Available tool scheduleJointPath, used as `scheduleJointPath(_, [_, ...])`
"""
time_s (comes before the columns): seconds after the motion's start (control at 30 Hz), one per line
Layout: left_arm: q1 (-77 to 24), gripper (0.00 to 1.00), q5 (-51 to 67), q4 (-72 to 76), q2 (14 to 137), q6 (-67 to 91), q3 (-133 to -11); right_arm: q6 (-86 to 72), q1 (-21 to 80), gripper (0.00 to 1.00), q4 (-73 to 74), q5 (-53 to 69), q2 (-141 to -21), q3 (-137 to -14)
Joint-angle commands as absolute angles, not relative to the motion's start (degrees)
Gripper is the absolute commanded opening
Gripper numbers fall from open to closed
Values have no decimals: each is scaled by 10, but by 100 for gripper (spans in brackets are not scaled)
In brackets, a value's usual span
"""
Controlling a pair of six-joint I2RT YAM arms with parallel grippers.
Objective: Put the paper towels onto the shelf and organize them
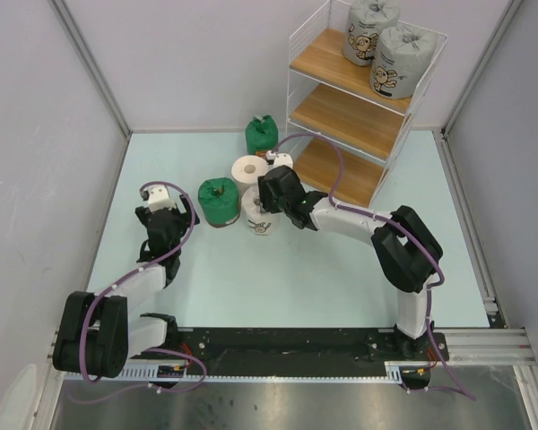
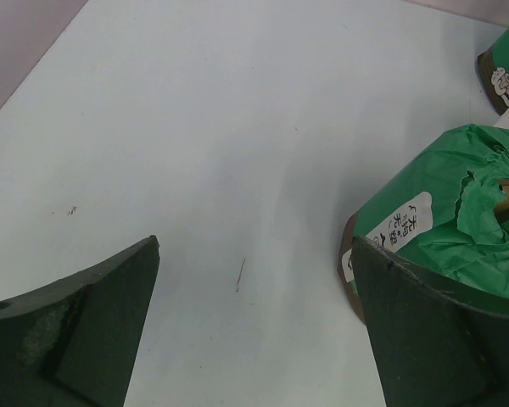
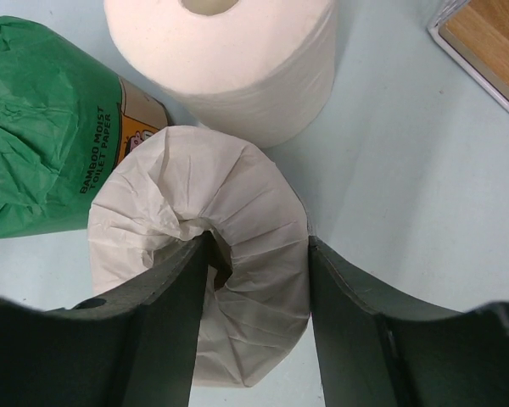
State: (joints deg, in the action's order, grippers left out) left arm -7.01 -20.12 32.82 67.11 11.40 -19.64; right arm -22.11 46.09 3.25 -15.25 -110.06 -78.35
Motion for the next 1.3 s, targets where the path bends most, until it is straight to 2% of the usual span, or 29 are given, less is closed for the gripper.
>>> scheduleJointPath(0.0, [-71,100,-191,337,671,105,-221,-220,461,50,69,-139,-1132,-783])
scheduleJointPath(0.17, [-71,100,-191,336,673,105,-221,-214,471,40,84,-194,-1121,-781])
scheduleJointPath(0.37, [-71,100,-191,335,673,105,-221,-202,476,34,79,-291,-1070,-754])
scheduleJointPath(0.63, [-71,100,-192,334,673,105,-221,-199,462,32,55,-390,-1012,-720])
scheduleJointPath(0.83, [-71,100,-192,335,675,105,-221,-187,425,31,7,-435,-1011,-714])
scheduleJointPath(1.27, [-71,100,-191,335,677,105,-223,-69,383,30,-233,-490,-1046,-714])
